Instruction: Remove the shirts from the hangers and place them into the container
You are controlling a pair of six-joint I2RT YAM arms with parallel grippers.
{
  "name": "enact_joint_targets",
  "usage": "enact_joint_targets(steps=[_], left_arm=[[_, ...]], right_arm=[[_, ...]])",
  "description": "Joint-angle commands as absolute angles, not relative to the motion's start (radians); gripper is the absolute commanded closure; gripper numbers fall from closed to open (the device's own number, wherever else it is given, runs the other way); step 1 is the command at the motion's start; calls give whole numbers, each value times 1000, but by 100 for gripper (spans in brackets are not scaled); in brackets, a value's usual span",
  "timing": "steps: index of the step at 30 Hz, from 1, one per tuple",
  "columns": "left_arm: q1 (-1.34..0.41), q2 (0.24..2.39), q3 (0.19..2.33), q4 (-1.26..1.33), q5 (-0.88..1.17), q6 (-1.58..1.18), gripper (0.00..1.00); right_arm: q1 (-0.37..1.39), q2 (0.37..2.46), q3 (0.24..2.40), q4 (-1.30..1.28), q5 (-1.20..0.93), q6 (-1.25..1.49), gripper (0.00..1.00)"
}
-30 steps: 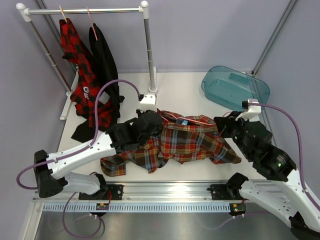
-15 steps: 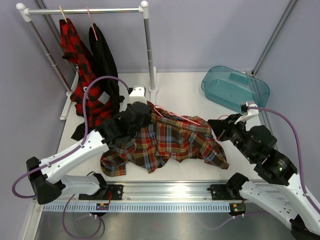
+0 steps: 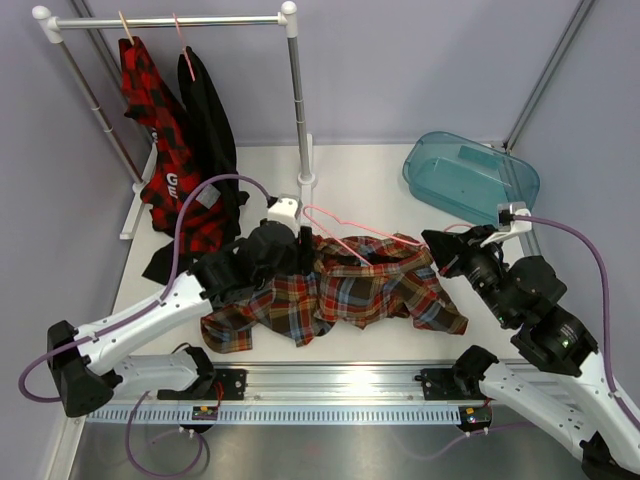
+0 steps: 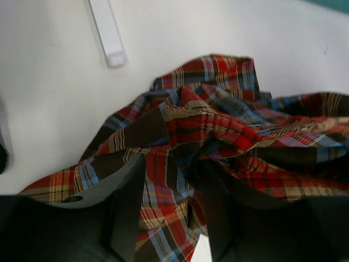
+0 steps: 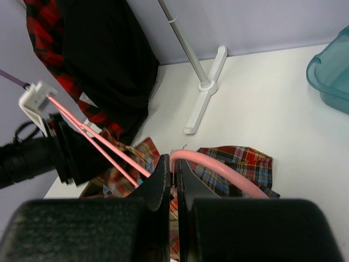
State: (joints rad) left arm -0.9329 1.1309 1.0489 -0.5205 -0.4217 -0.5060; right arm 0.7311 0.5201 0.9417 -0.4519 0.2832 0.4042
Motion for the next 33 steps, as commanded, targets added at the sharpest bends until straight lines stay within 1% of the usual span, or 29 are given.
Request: enact_joint_targets(steps=[1, 3, 4, 7, 8, 12, 17, 21, 23, 27, 33], left_arm=[[-937, 1071, 987, -460, -309, -431, 37], [-936, 1052, 966, -437, -253, -400, 24], [-937, 1026, 959, -434, -244, -393, 13], [-936, 962, 960, -436, -232, -348, 3], [-936, 904, 962, -437, -229, -333, 1], [-914, 781, 1000, -474, -164, -212, 1], [-899, 755, 1115, -616, -112, -129, 1], [-899, 749, 1141, -626, -63, -80, 1], [-899, 784, 1161, -637, -8, -42, 1], [-899, 882, 1256, -670, 92, 39, 1], [-897, 1018, 1403, -787, 176, 173, 1]], right_arm=[[735, 524, 974, -327, 330, 408, 100], [733, 540, 985, -301, 330, 408, 100], [733, 558, 994, -293, 328, 405, 100], [735, 597, 1009, -275, 325, 385, 100], [733, 606, 1012, -275, 324, 376, 100], [735, 658, 1014, -282, 270, 312, 100], [733, 676, 960, -265, 276, 304, 100], [735, 684, 945, -238, 230, 273, 100], [735, 704, 948, -235, 184, 244, 100], [733, 759, 973, -250, 17, 178, 100], [735, 782, 969, -241, -116, 121, 100]])
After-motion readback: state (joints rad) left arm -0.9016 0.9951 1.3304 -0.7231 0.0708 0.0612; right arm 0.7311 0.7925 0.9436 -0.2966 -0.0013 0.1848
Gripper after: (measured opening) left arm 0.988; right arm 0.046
